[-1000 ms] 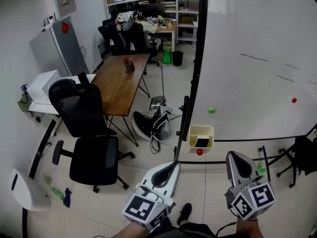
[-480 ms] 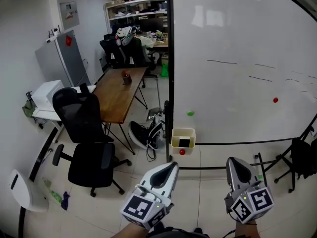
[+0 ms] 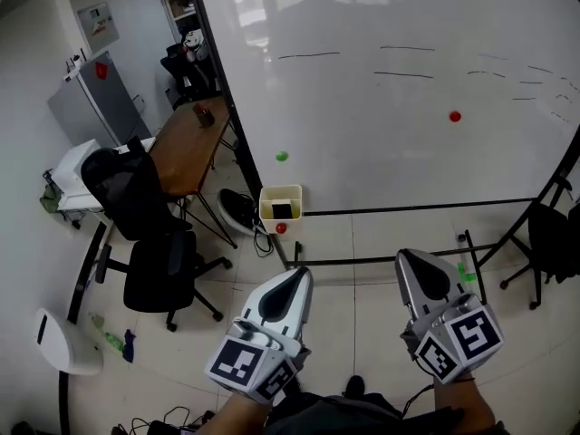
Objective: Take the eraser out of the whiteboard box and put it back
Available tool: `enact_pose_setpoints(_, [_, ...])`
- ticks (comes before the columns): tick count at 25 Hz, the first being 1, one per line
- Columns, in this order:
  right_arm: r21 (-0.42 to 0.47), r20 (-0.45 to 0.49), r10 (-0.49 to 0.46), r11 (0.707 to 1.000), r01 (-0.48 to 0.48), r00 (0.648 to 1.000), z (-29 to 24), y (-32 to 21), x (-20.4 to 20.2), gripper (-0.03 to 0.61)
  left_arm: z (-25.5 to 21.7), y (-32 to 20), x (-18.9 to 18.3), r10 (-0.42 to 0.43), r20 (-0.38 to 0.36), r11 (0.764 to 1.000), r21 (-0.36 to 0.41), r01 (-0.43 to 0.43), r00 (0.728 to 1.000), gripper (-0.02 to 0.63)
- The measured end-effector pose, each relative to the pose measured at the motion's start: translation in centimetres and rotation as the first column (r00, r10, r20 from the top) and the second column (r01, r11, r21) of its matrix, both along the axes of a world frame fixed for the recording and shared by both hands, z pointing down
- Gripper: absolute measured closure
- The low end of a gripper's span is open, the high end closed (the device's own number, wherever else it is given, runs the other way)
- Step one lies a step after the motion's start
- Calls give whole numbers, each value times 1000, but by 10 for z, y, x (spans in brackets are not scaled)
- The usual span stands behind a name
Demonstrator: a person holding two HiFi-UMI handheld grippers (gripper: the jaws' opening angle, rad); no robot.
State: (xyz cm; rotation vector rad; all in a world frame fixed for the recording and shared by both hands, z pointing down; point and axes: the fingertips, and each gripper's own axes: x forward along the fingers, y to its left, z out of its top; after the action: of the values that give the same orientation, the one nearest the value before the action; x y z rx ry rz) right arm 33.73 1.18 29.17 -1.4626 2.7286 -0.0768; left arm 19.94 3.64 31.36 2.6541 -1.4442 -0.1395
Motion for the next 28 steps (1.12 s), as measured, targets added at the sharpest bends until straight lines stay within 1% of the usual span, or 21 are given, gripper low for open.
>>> enact_pose_setpoints(3, [-13, 21, -2, 1000, 3, 1000, 1, 17, 11, 563, 1, 18, 16, 15, 21, 1000, -19, -15, 1000, 586])
enact_pose_setpoints(6, [-8, 29, 15, 1000, -15, 999, -2, 31, 12, 563, 2, 33, 15, 30, 21, 999, -25, -30, 999, 586])
enact_pose_setpoints(9, [-7, 36, 43, 999, -43, 998, -7, 45, 4, 563, -2, 45, 2, 43, 16, 999, -13, -43, 999, 586])
enact_pose_setpoints(14, [-5, 19, 106, 994, -106, 994, -11, 66, -19, 563, -11, 60, -32, 66, 12, 997, 35, -67, 998, 586])
enact_pose_setpoints(17, [-15, 21, 134, 991, -134, 991, -6, 74, -29, 563, -4, 62, -48, 81, -3, 996, 29, -81, 997, 586])
enact_pose_setpoints(19, [-23, 16, 141, 990, -140, 990, -3, 79, -32, 563, -2, 64, -52, 85, -12, 996, 24, -85, 996, 586])
enact_pose_setpoints(21, [-28, 4, 140, 990, -140, 990, -1, 85, -28, 563, 1, 69, -49, 81, -10, 997, 14, -81, 997, 586])
enact_pose_setpoints(23, [-22, 11, 134, 991, -134, 991, -3, 90, -19, 563, -1, 75, -41, 77, 5, 997, 16, -77, 997, 586])
enact_pose_setpoints(25, [-11, 22, 126, 992, -126, 992, -7, 97, -8, 563, -8, 82, -30, 72, 16, 997, 33, -73, 997, 586])
enact_pose_setpoints(28, [3, 20, 99, 995, -99, 995, -13, 106, 14, 563, -16, 93, -7, 52, 10, 998, 41, -52, 999, 586])
